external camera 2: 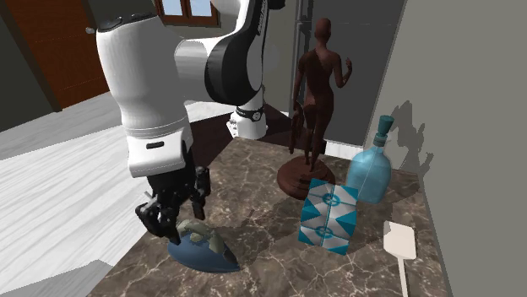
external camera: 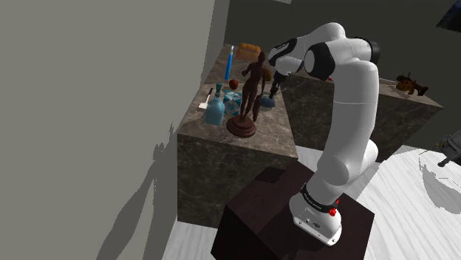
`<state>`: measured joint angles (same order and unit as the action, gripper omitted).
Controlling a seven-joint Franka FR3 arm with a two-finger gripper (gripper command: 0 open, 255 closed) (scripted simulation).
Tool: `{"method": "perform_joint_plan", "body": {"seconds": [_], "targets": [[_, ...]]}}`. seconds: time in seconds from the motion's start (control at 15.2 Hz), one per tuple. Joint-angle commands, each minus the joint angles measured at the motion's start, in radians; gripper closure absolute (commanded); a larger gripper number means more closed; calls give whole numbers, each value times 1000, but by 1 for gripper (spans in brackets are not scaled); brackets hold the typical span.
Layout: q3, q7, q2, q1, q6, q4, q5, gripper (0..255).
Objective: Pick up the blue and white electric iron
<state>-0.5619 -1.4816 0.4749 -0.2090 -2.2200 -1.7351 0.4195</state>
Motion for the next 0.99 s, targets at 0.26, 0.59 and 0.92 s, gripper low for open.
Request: {"method": "perform_joint_plan", "body": {"seconds": [0.26,0.59,0.92], "targets": [[0,-1,0,0,-2,-1,1,255],[-3,2,-8,2,5,-1,-5,255],[-17,22,-38,10,56,25,-30,255]]}}
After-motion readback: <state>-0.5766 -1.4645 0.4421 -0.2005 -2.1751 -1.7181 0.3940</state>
